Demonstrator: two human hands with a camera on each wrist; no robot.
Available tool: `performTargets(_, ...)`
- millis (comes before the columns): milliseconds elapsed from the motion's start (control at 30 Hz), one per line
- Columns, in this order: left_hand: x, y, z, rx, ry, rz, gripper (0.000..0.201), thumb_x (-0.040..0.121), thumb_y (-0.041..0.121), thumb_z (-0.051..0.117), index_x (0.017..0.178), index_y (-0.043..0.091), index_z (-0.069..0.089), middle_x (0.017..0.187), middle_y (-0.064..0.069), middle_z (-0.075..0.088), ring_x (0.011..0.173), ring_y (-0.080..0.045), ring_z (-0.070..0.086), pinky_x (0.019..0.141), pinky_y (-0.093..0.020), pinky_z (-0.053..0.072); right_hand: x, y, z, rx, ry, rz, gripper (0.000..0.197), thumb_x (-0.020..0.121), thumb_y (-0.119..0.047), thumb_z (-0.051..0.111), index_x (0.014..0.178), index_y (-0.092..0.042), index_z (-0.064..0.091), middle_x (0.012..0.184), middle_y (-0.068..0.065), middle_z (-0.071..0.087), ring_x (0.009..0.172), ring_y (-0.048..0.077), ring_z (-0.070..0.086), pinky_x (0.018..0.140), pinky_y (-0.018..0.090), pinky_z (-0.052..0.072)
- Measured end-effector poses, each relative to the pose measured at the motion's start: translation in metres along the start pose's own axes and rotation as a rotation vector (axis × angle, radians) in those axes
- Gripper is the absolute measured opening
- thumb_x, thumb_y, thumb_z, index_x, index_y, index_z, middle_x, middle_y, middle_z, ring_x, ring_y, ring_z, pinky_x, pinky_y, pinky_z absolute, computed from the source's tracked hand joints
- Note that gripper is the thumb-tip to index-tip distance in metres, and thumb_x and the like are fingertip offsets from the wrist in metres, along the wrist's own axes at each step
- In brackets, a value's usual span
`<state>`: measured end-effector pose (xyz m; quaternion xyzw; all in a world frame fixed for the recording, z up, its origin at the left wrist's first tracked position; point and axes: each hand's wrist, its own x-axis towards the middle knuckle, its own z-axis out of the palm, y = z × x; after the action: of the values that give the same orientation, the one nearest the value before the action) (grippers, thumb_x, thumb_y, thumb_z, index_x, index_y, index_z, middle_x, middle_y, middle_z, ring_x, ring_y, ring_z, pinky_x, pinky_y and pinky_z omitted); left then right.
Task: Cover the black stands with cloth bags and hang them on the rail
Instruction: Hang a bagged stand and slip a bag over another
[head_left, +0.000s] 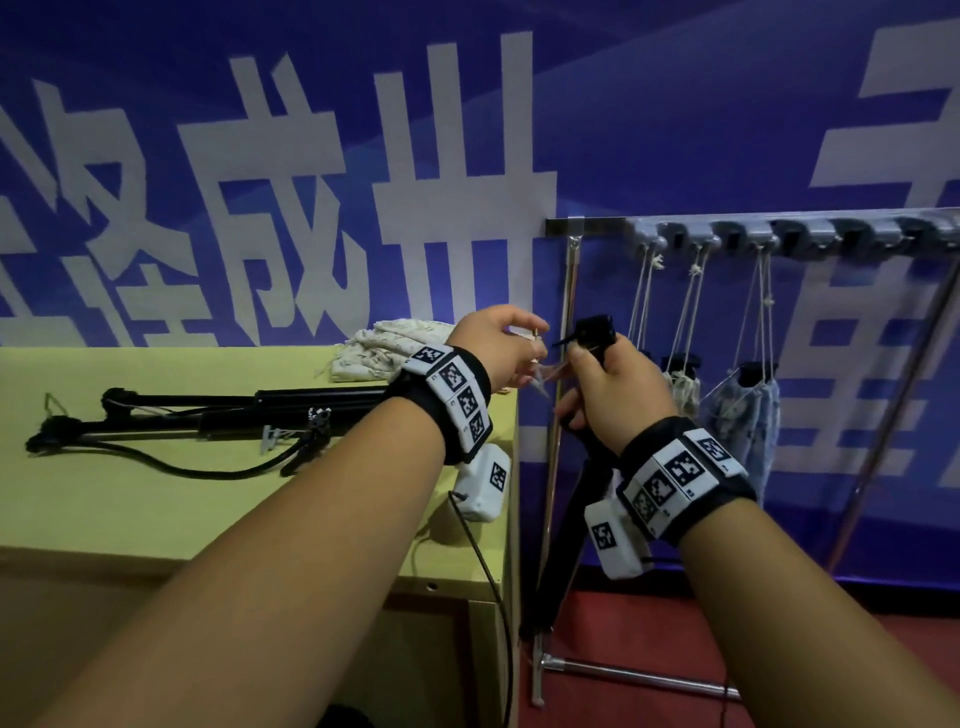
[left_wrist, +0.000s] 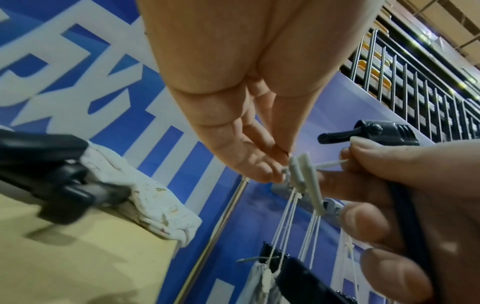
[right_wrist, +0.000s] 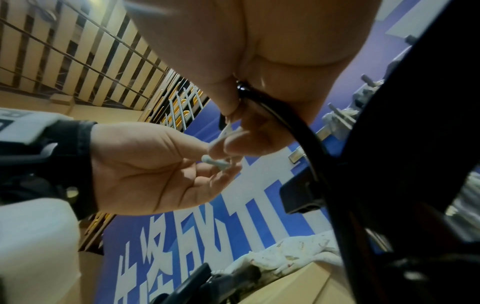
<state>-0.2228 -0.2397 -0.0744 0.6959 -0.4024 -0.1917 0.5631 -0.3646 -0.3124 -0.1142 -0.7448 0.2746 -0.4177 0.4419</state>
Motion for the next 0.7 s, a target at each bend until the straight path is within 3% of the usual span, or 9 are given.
performTargets(100, 0.015, -0.003, 0.024, -0.034, -0.018, 0.029, 0.021, 0.092, 0.001, 0.071, 0.103, 0.019, 0.073, 0.09, -0.015, 0.078, 0.072, -0.022, 0.073, 0.073, -0.037, 0.064, 0.008, 0.017, -0.011, 0.048, 0.05, 0.03, 0.019, 0.112, -0.031, 0.05, 0.107, -0.014, 0.059, 0.09, 0.004, 0.079, 0.062, 0.026, 0.076, 0.054, 0.04, 0.059)
performTargets(200, 0.029, -0.012, 0.047, -0.051, -0.056, 0.035, 0.022, 0.092, 0.0, 0.07, 0.102, 0.019, 0.073, 0.088, -0.012, 0.077, 0.078, -0.024, 0.075, 0.077, -0.039, 0.064, 0.014, 0.037, -0.021, 0.118, 0.109, 0.075, 0.019, 0.112, -0.028, 0.051, 0.11, -0.011, 0.059, 0.092, 0.003, 0.078, 0.068, 0.034, 0.076, 0.056, 0.042, 0.059)
performTargets(400, 0.051, -0.03, 0.085, -0.064, -0.109, 0.039, 0.02, 0.093, 0.0, 0.07, 0.102, 0.018, 0.072, 0.087, -0.012, 0.076, 0.082, -0.025, 0.075, 0.078, -0.038, 0.064, 0.023, 0.078, -0.033, 0.257, 0.183, 0.148, 0.016, 0.112, -0.029, 0.053, 0.107, -0.016, 0.061, 0.088, 0.0, 0.079, 0.063, 0.023, 0.074, 0.061, 0.046, 0.059)
performTargets(567, 0.06, -0.05, 0.111, -0.097, -0.126, 0.017, 0.017, 0.095, -0.003, 0.067, 0.101, 0.013, 0.071, 0.089, -0.015, 0.075, 0.079, -0.024, 0.073, 0.069, -0.032, 0.061, 0.025, 0.11, -0.037, 0.32, 0.276, 0.173, 0.014, 0.111, -0.026, 0.054, 0.101, -0.021, 0.063, 0.087, 0.001, 0.079, 0.06, 0.019, 0.072, 0.055, 0.036, 0.057)
performTargets(700, 0.067, -0.066, 0.126, -0.049, -0.131, 0.034, 0.02, 0.094, -0.003, 0.069, 0.097, 0.016, 0.073, 0.092, -0.018, 0.076, 0.076, -0.021, 0.072, 0.066, -0.03, 0.059, 0.027, 0.132, -0.037, 0.335, 0.294, 0.186, 0.016, 0.111, -0.027, 0.055, 0.108, -0.016, 0.066, 0.09, 0.005, 0.081, 0.062, 0.02, 0.074, 0.058, 0.041, 0.061)
